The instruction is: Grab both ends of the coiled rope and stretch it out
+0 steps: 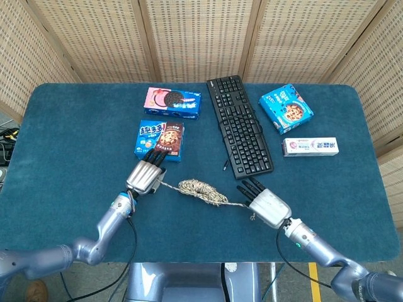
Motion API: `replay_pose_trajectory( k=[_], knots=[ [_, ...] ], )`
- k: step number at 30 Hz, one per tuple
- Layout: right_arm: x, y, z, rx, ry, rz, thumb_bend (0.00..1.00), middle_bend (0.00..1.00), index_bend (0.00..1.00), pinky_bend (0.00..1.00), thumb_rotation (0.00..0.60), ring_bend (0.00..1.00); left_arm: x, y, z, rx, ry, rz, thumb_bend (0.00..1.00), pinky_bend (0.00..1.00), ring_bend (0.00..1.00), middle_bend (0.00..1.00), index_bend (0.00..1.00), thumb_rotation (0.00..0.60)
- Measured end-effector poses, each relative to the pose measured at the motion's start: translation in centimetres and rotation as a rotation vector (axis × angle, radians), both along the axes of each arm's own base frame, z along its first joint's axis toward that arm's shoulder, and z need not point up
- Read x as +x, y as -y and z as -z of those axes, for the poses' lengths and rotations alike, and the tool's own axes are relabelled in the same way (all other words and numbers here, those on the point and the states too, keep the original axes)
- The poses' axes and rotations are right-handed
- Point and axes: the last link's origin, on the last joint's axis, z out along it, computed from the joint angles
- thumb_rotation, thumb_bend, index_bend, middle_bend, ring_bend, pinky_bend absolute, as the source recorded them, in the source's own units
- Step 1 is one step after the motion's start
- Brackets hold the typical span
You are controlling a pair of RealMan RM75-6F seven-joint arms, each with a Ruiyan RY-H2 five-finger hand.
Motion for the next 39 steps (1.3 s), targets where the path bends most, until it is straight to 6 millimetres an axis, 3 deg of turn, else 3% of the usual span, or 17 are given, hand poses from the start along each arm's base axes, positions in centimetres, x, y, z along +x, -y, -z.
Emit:
replay_pose_trajectory(
  k=[11, 20, 21, 22, 23, 24, 25, 26, 27, 34, 39],
  knots=[
    [-3.8, -0.2, -4.5, -0.113, -0.034, 0.082, 0.73, 0.09, 0.63, 0.00, 0.600, 0.00, -4.6, -1.1, -5.5, 0.083, -0.006, -0.073, 0.44, 0.00, 0.00, 0.00, 0.65, 0.600],
    [-6.1, -1.0, -6.2, -0.149, -0.032, 0.132, 0.72, 0.09, 0.62, 0.00, 0.600, 0.00, -6.8, -0.7, -6.6, 0.089, 0.007, -0.117, 0.43, 0.00, 0.00, 0.00, 0.65, 0.600],
    [-6.3, -1.1, -6.3, -0.150, -0.028, 0.134, 0.69, 0.08, 0.57, 0.00, 0.600, 0.00, -6.9, -0.7, -6.6, 0.089, 0.007, -0.117, 0.41, 0.00, 0.00, 0.00, 0.62, 0.600],
    [-6.4, -1.1, -6.3, -0.151, -0.026, 0.134, 0.63, 0.08, 0.51, 0.00, 0.600, 0.00, -6.9, -0.7, -6.6, 0.087, 0.007, -0.117, 0.33, 0.00, 0.00, 0.00, 0.53, 0.600],
    [-6.4, -1.1, -6.4, -0.150, -0.023, 0.135, 0.49, 0.06, 0.38, 0.00, 0.600, 0.00, -6.9, -0.6, -6.6, 0.083, 0.010, -0.118, 0.26, 0.00, 0.00, 0.00, 0.43, 0.600],
    [-6.5, -1.2, -6.4, -0.149, -0.019, 0.137, 0.29, 0.03, 0.24, 0.00, 0.600, 0.00, -6.9, -0.6, -6.6, 0.080, 0.014, -0.119, 0.13, 0.00, 0.00, 0.00, 0.24, 0.600],
    [-6.5, -1.2, -6.4, -0.149, -0.013, 0.140, 0.17, 0.02, 0.15, 0.00, 0.600, 0.00, -6.8, -0.5, -6.7, 0.076, 0.019, -0.121, 0.04, 0.00, 0.00, 0.00, 0.09, 0.600],
    [-6.5, -1.2, -6.4, -0.152, -0.004, 0.145, 0.05, 0.00, 0.06, 0.00, 0.600, 0.00, -6.8, -0.4, -6.7, 0.069, 0.027, -0.122, 0.01, 0.00, 0.00, 0.00, 0.03, 0.600],
    [-6.5, -1.3, -6.5, -0.160, 0.009, 0.154, 0.00, 0.00, 0.01, 0.00, 0.600, 0.00, -6.8, -0.4, -6.8, 0.066, 0.032, -0.122, 0.00, 0.00, 0.00, 0.00, 0.00, 0.600],
    [-5.0, -2.3, -8.0, -0.228, 0.225, 0.232, 0.00, 0.00, 0.00, 0.00, 0.600, 0.00, -6.1, 1.2, -9.1, 0.107, 0.146, -0.132, 0.00, 0.00, 0.00, 0.00, 0.00, 0.600],
    [-3.9, -4.3, -10.1, -0.297, 0.449, 0.322, 0.00, 0.00, 0.00, 0.00, 0.600, 0.00, -6.8, 4.4, -12.8, 0.181, 0.216, -0.156, 0.00, 0.00, 0.00, 0.00, 0.00, 0.600]
  ],
)
